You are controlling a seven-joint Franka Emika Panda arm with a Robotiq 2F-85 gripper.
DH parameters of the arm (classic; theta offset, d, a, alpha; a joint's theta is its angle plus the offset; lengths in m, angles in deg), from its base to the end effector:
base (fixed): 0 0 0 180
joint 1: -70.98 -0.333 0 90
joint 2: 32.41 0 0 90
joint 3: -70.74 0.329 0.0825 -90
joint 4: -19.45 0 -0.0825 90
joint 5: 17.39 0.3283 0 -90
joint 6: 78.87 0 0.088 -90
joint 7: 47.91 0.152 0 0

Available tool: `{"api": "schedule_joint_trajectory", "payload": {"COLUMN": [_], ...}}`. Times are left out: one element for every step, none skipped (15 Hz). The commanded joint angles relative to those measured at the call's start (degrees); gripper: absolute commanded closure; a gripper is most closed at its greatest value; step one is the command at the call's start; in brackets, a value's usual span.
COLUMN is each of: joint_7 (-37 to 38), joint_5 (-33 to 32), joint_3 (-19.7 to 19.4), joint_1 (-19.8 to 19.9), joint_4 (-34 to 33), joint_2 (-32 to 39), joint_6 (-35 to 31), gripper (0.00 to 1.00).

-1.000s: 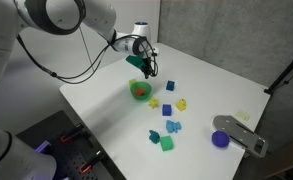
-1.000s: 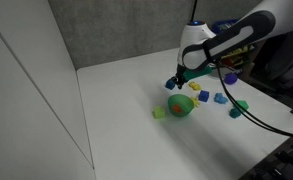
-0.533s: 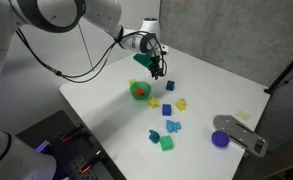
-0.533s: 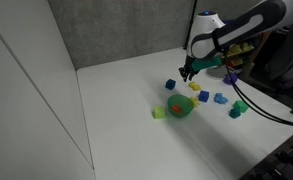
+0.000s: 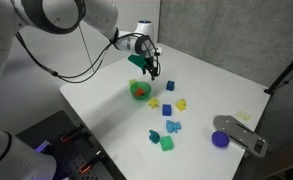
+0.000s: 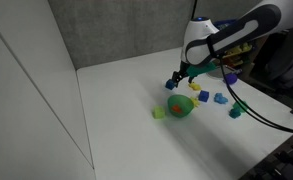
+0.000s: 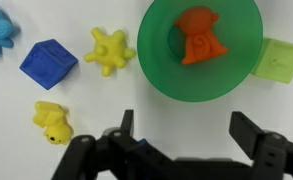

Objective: Pick up the orange toy from the green bowl and put it on the table

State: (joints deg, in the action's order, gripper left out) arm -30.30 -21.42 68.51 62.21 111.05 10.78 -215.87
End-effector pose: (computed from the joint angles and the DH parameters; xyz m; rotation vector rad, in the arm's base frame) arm 0.6659 0.0770 0.1956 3.0682 -0.2022 0.0824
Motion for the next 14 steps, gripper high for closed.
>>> {"api": "schedule_joint_trajectory", "payload": {"joint_7": [-0.3, -0.2, -0.2, -0.3, -0.3, -0.3, -0.3, -0.5, -0.7, -0.8, -1.1, -1.1, -1.3, -1.4], "joint_5": [0.4, 0.3, 0.4, 0.5, 0.6, 0.7, 0.7, 0.9, 1.0, 1.1, 1.2, 1.3, 1.4, 1.5], "joint_3": [0.3, 0.3, 0.3, 0.4, 0.5, 0.5, 0.4, 0.6, 0.7, 0.9, 1.1, 1.2, 1.5, 1.6], "joint_1": [-0.9, -1.2, -1.4, -1.5, -1.6, -1.7, -1.8, -1.7, -1.6, -1.6, -1.5, -1.5, -1.4, -1.4], "joint_4": [-0.1, -0.1, -0.1, -0.3, -0.5, -0.7, -0.8, -0.9, -1.0, -1.1, -1.3, -1.4, -1.3, -1.4], "joint_2": [1.8, 2.5, 3.3, 4.2, 4.9, 5.7, 6.3, 7.0, 7.5, 8.0, 8.6, 9.0, 9.3, 9.6], "joint_6": [0.7, 0.5, 0.2, 0.1, 0.2, 0.2, 0.3, 0.2, 0.2, 0.2, 0.4, 0.4, 0.3, 0.3], "gripper": [0.00, 0.00, 0.00, 0.00, 0.00, 0.00, 0.00, 0.00, 0.00, 0.00, 0.00, 0.00, 0.00, 0.00]}}
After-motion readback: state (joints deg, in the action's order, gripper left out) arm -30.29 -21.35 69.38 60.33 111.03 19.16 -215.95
